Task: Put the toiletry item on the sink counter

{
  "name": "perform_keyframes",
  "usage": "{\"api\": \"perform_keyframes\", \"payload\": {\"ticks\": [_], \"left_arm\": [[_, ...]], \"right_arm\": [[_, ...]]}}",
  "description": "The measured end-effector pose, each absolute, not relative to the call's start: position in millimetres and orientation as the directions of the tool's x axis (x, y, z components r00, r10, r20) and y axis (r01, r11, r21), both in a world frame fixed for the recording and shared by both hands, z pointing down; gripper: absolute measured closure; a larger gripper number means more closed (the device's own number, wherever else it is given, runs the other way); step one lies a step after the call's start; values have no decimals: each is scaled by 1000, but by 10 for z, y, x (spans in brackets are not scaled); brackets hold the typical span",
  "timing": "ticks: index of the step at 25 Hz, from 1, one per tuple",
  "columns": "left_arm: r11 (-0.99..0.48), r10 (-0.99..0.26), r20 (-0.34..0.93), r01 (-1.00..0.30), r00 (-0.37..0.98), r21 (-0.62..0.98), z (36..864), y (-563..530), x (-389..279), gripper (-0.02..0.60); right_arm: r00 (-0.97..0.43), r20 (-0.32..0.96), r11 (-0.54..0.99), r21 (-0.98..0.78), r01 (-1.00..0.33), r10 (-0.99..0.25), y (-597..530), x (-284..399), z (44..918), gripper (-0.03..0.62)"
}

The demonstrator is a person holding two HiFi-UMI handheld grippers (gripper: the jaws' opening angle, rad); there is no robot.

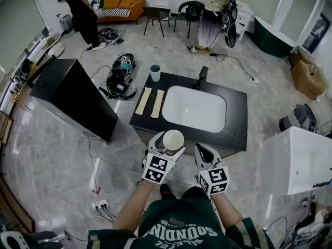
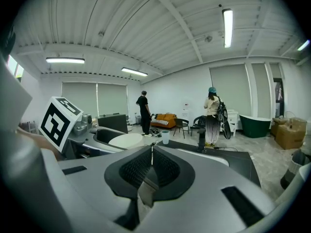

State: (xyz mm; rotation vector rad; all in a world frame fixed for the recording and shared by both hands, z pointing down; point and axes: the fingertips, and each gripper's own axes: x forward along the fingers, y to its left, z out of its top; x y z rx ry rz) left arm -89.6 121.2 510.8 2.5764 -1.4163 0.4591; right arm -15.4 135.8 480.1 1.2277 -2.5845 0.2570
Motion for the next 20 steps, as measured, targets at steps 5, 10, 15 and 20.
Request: {"api": "perform_keyframes", "payload": {"ticks": [5, 10, 15, 20], "left_arm": [[-561, -778, 345, -828, 525, -4, 5146, 993, -1015, 167], [-582, -763, 349, -813, 543, -9, 5166, 697, -990, 167], [-591, -754, 358, -806, 550, -8, 5229, 251, -962, 167], [-591, -752, 373, -806, 544, -16, 5253, -395, -902, 167]], "right_arm": [[-579, 329, 610, -13, -792, -746, 1254, -255, 4856, 551], [-561, 320, 587, -17, -809, -764, 1003, -217, 4865, 551], [-550, 308, 568, -38, -822, -776, 532, -181, 4924, 551], [-558, 297, 566, -65, -822, -775, -172, -150, 4949, 551]]}}
